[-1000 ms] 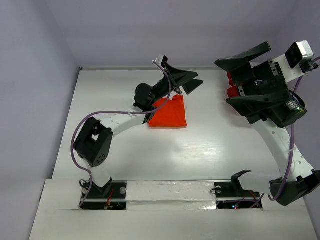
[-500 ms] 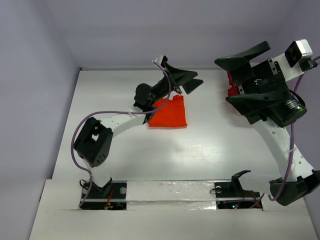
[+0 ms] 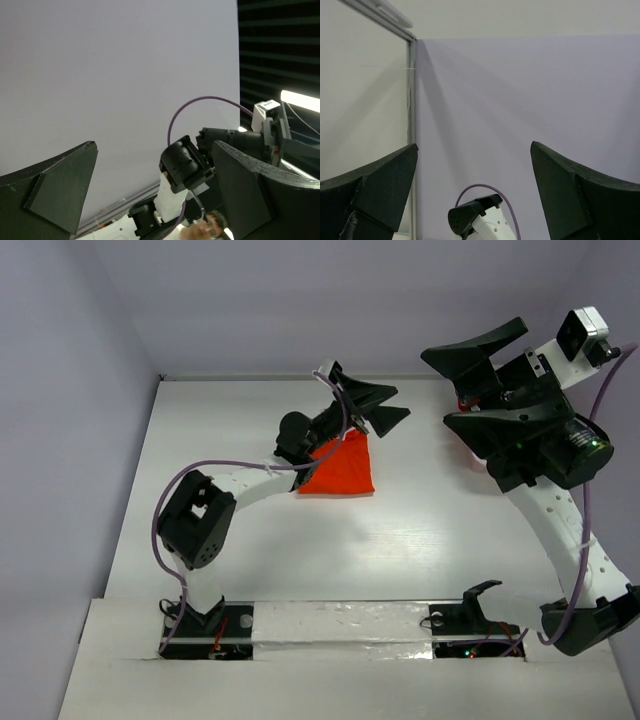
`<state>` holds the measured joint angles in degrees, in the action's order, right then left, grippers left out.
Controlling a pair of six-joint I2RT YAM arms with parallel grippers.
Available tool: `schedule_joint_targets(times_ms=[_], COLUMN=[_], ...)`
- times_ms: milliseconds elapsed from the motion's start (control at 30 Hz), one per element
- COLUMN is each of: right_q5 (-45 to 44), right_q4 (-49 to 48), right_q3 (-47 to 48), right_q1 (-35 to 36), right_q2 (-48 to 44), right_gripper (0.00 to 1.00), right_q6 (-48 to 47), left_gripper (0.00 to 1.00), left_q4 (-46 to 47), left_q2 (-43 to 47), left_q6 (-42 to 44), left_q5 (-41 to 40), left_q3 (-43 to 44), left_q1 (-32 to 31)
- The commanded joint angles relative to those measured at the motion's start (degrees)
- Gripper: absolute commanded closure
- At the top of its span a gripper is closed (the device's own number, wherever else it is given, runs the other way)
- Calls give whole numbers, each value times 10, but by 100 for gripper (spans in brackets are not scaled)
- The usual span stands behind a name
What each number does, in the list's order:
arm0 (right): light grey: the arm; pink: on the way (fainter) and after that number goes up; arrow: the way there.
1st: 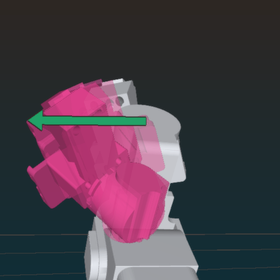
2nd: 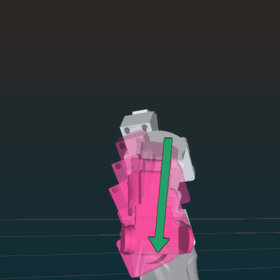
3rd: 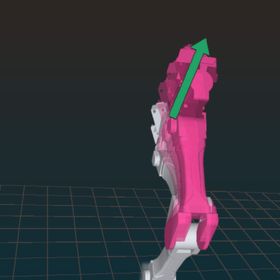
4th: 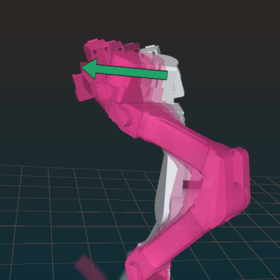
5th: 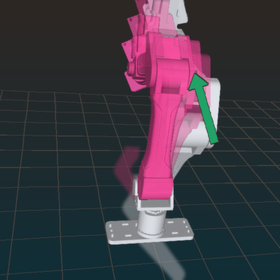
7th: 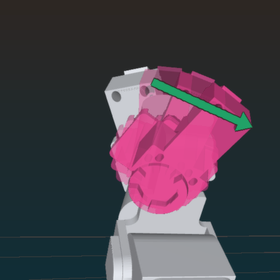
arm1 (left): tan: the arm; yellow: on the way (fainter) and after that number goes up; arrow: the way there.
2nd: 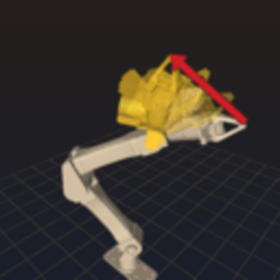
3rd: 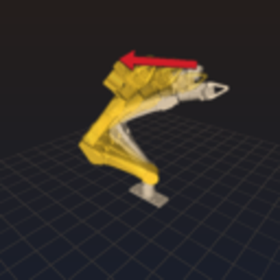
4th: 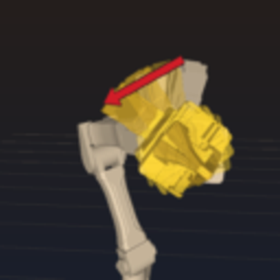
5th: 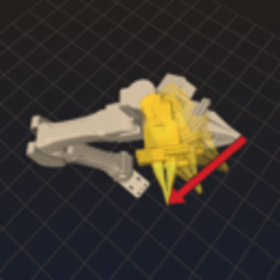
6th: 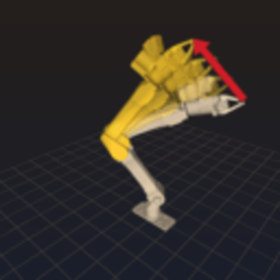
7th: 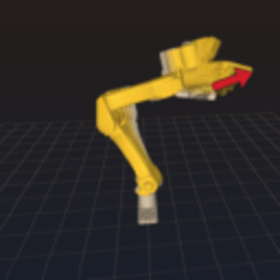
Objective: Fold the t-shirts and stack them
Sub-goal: Smooth out wrinkles on the folded tshirt
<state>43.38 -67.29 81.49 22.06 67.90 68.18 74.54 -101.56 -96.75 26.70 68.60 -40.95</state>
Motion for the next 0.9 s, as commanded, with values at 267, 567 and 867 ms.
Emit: schedule_joint_targets(times_ms=[267, 567, 867], right_q5=[-97, -72, -81], right_q4=[323, 329, 282], right_q3=[16, 52, 14], right_q1=[-4, -4, 7], right_q2=[-82, -59, -75], right_gripper=[0, 0, 0], right_q6=[-160, -161, -149], left_gripper=[1, 1, 17], left_q4=[430, 440, 439], left_q2=[-176, -181, -139], left_q6=[-175, -171, -122], left_q5=[3, -3, 3], left_q3=[133, 146, 97], left_q1=[-28, -33, -28])
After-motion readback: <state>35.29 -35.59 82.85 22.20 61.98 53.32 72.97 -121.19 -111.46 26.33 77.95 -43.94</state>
